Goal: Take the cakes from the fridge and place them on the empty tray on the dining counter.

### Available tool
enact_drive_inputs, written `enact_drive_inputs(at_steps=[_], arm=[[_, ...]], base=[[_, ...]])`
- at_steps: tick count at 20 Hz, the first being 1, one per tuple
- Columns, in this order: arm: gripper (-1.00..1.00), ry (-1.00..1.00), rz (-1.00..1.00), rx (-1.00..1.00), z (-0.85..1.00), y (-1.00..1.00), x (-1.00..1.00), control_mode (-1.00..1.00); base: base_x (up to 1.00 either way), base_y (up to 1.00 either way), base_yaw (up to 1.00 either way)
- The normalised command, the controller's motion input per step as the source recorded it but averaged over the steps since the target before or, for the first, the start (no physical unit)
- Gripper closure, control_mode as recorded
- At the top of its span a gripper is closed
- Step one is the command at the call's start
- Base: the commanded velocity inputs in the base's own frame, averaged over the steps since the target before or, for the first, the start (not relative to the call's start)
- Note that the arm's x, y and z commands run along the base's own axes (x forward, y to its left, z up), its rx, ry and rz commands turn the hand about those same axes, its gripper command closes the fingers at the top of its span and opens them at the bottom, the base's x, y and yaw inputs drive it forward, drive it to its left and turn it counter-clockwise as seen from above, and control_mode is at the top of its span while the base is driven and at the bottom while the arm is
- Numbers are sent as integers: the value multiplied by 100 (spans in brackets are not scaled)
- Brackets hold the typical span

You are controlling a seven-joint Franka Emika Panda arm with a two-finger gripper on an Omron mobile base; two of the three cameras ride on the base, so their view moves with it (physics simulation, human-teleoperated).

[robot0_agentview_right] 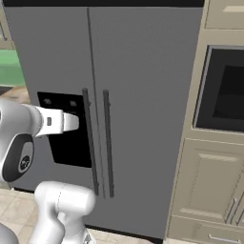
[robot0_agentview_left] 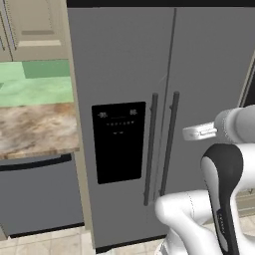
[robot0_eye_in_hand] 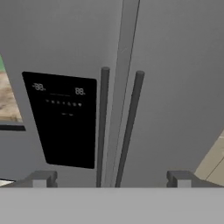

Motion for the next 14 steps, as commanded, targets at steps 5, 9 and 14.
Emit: enact_drive_inputs(at_steps=[5,9,14], arm=[[-100,0,0,0,0,0,0,100],[-100,0,0,0,0,0,0,100],[-100,0,0,0,0,0,0,100]], base=[[-4,13,0],[-29,0,0],[-36,0,0]])
